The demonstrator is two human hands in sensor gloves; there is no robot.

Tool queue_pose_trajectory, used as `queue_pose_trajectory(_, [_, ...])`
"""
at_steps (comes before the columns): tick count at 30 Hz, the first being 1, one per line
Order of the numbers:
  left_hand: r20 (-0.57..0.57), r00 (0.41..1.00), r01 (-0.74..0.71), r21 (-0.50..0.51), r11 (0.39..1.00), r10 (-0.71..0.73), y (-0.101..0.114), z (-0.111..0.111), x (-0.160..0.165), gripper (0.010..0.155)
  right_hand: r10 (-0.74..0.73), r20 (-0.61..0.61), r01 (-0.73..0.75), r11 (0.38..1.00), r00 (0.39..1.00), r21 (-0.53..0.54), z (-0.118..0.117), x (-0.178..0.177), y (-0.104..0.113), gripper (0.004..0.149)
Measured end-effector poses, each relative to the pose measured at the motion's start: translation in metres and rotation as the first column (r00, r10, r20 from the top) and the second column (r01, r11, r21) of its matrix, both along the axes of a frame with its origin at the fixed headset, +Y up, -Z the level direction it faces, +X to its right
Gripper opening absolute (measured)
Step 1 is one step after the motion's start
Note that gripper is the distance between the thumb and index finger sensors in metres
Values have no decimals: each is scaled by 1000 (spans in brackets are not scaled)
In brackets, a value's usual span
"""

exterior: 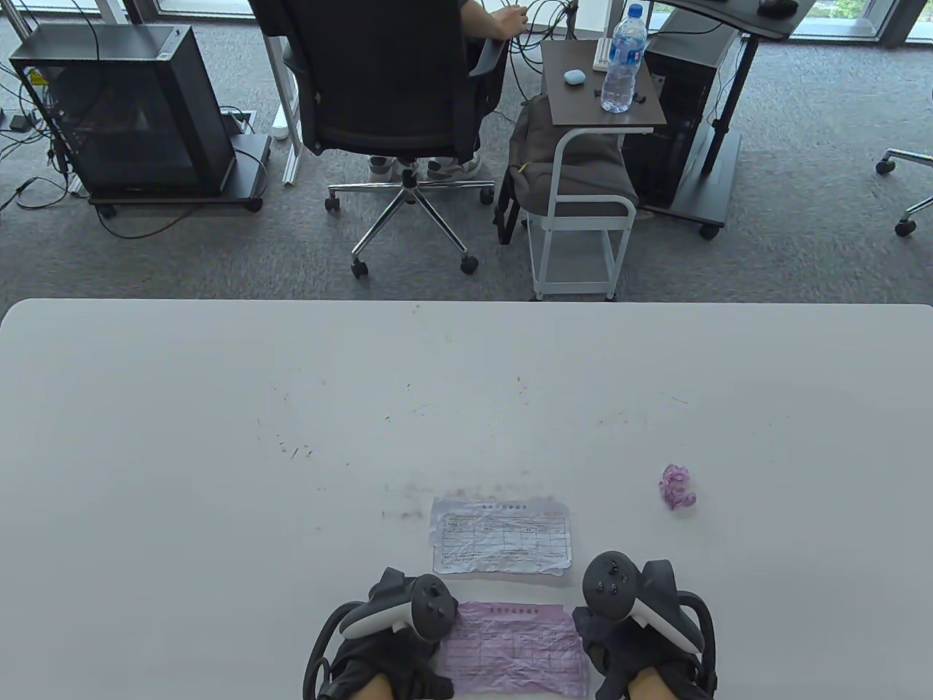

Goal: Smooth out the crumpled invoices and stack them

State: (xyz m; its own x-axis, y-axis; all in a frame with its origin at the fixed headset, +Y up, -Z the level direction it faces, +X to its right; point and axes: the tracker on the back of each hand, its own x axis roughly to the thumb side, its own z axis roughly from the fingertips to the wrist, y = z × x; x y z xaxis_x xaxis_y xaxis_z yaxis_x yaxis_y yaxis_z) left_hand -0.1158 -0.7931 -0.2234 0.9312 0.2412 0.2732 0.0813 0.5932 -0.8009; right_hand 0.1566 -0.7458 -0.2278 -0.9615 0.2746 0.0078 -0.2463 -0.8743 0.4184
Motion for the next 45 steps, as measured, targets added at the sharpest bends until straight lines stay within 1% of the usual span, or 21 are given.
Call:
queue_pose_trajectory(3, [1,1000,0,2,1000,0,0,0,0,92,-30,-21,30,1000,999,5,1,-9,-2,59])
queue_pose_trajectory(7, [2,1000,0,3,1000,0,0,0,0,92,24,-63,-25,999,998,-21,2,-27,-17,72])
queue_pose_trajectory(9, [1,1000,0,4,1000,0,0,0,0,92,113,-80,-111,993,990,30,2,-35,-20,77])
queue_pose_trajectory(10, [1,1000,0,3,1000,0,0,0,0,92,126,-80,-124,992,989,26,2,-37,-21,77])
queue_pose_trajectory(12, [2,1000,2,3,1000,-2,0,0,0,92,133,-44,-132,991,990,19,2,-39,-23,74])
queue_pose_trajectory(14, [2,1000,-1,2,1000,1,0,0,0,92,84,-22,-84,996,996,3,3,-39,-24,72])
queue_pose_trajectory(17, [2,1000,-2,4,1000,2,-1,0,0,92,87,-50,-86,996,995,31,4,-39,-23,67])
queue_pose_trajectory(19, [1,1000,-2,4,1000,2,-1,0,0,92,92,-62,-88,994,994,59,4,-39,-19,57])
queue_pose_trajectory(21, [1,1000,-2,4,1000,2,-1,0,0,92,54,-57,-51,997,997,55,3,-37,-16,44])
queue_pose_trajectory(23, [2,1000,-3,3,1000,3,-1,0,0,92,-5,-33,6,999,999,48,2,-31,-13,40])
queue_pose_trajectory(27, [1,1000,-4,3,1000,4,-1,0,0,92,-132,-79,133,991,988,4,-1,-19,-13,40])
queue_pose_trajectory(30, [1,1000,-4,2,1000,4,-1,-1,0,92,-252,-57,252,968,966,-6,-4,-9,-10,42])
queue_pose_trajectory(31, [2,1000,-3,2,1000,3,-1,-1,0,92,-271,-46,271,963,961,-10,-4,-8,-10,43])
queue_pose_trajectory(34, [0,1000,-6,1,1000,6,-1,-1,0,92,-253,-52,255,966,966,31,-4,-5,-9,45])
queue_pose_trajectory(37, [1,1000,-6,2,1000,6,-1,-1,0,92,-257,-44,258,966,965,30,-5,-4,-11,45])
queue_pose_trajectory(39, [1,1000,-6,2,1000,6,-1,0,0,92,-263,-28,265,963,964,56,-5,-2,-11,45])
queue_pose_trajectory(41, [1,1000,-5,2,1000,5,-1,0,0,92,-277,-26,278,960,961,41,-5,-1,-12,53])
queue_pose_trajectory(45, [1,1000,-6,3,1000,6,-1,0,0,92,-301,14,300,953,954,26,-5,4,-14,45])
